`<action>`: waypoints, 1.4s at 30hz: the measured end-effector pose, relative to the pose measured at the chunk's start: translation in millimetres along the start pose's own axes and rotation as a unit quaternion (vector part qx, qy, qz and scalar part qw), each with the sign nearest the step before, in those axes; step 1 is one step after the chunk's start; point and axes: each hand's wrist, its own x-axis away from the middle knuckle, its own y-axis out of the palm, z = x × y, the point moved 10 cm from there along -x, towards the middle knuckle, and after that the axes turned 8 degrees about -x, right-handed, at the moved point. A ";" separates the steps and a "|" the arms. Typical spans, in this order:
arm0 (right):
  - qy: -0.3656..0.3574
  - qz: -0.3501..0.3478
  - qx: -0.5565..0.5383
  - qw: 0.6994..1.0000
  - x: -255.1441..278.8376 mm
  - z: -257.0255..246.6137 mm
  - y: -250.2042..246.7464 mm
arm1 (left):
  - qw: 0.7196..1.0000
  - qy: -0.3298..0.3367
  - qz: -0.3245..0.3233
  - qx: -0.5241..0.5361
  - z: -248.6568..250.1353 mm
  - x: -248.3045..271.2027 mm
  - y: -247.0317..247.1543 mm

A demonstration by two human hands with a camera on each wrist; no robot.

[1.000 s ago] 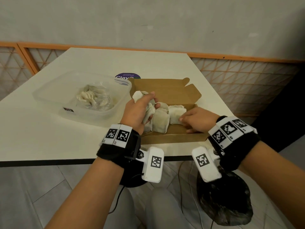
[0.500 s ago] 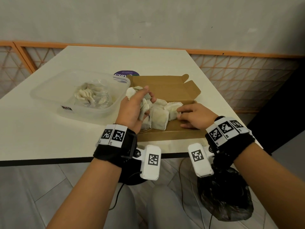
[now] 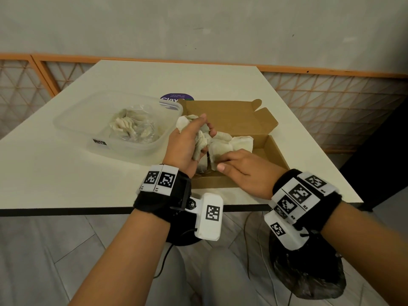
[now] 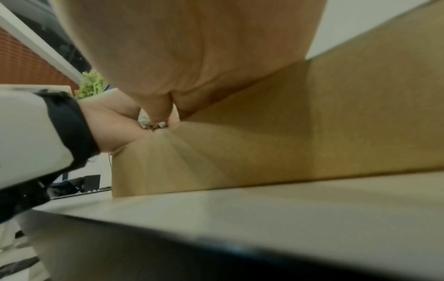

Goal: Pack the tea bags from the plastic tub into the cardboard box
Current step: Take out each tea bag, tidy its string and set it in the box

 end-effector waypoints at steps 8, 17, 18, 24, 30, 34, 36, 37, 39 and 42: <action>0.001 0.059 -0.017 0.998 1.0 1.7 -13.1 | 1.000 0.004 -0.005 -0.009 0.0 -0.1 1.3; 0.245 0.068 -0.092 0.963 12.8 71.0 -21.5 | 1.000 0.001 0.001 -0.008 -0.5 -0.2 0.8; 0.255 0.051 -0.083 0.962 10.2 71.4 -17.0 | 1.000 0.001 0.001 -0.009 -0.4 -0.1 0.7; 0.269 0.050 -0.044 0.961 5.4 69.9 -16.3 | 1.000 -0.005 -0.013 0.009 -0.7 0.9 2.2; 0.172 0.205 -0.117 0.957 17.4 51.1 -42.4 | 0.999 -0.023 -0.020 0.013 -3.7 -0.7 1.8; 0.133 0.069 -0.012 0.989 11.3 30.1 -13.9 | 0.999 -0.031 -0.021 0.020 -6.2 -2.7 1.8; 0.140 0.032 0.038 0.989 9.4 27.1 -9.0 | 0.999 -0.031 -0.020 0.017 -6.7 -3.1 2.1; 0.138 0.028 0.045 0.989 8.0 24.6 -8.6 | 0.999 -0.030 -0.021 0.015 -6.6 -3.1 2.3; 0.128 0.021 0.058 0.990 4.1 18.8 -5.9 | 0.999 -0.028 -0.023 0.014 -6.2 -3.5 2.9; 0.119 0.009 0.067 0.991 -1.3 12.9 -2.2 | 0.999 -0.035 -0.026 0.016 -6.6 -3.7 3.5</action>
